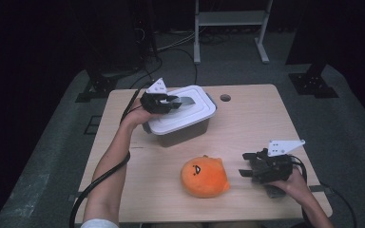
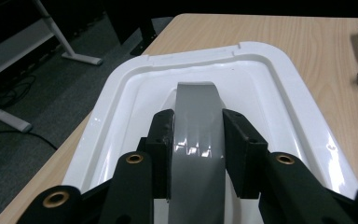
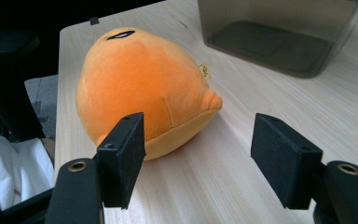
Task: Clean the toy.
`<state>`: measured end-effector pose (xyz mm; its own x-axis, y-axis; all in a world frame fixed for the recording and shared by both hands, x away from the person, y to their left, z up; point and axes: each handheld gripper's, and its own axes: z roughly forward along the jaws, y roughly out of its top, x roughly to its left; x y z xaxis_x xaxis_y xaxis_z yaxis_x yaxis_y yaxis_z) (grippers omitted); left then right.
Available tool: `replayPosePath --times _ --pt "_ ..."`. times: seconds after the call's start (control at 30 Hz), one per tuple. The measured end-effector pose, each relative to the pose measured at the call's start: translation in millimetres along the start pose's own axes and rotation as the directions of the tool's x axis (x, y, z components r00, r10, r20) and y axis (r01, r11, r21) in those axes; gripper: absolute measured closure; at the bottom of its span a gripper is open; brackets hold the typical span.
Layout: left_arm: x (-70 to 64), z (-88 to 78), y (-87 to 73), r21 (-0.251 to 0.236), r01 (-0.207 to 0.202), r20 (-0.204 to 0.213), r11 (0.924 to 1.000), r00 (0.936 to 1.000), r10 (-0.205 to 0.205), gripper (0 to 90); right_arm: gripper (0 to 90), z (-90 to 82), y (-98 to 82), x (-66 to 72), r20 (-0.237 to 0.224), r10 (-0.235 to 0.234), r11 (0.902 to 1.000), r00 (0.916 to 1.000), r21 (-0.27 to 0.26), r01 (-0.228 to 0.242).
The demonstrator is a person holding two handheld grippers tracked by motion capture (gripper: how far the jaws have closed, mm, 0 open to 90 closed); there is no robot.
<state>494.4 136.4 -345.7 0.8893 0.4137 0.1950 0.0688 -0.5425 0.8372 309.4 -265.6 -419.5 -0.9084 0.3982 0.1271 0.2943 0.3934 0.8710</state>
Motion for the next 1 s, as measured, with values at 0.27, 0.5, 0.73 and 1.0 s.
replayPosePath --times 0.27,0.5,0.73,1.0 --pt "-1.1 -4.5 1.9 -0.009 -0.006 -0.006 0.9999 1.0000 0.006 66.1 34.2 0.5 -0.6 -0.9 -0.001 0.003 1.0000 1.0000 0.001 -0.003" --pt "-4.0 -14.3 5.9 -0.018 -0.030 -0.004 0.9994 0.9996 0.030 66.1 34.2 1.4 -0.4 -0.2 -0.005 0.002 1.0000 1.0000 0.001 -0.002" --pt "-11.2 -30.5 7.5 -0.024 -0.055 -0.004 0.9982 0.9985 0.055 66.2 34.2 2.6 -0.2 -0.6 -0.008 0.003 1.0000 1.0000 0.002 -0.003" --pt "-24.9 -58.0 2.2 -0.053 -0.068 -0.015 0.9963 0.9976 0.068 66.2 34.1 0.5 -1.3 -2.7 -0.013 0.014 0.9999 0.9998 -0.010 -0.014"
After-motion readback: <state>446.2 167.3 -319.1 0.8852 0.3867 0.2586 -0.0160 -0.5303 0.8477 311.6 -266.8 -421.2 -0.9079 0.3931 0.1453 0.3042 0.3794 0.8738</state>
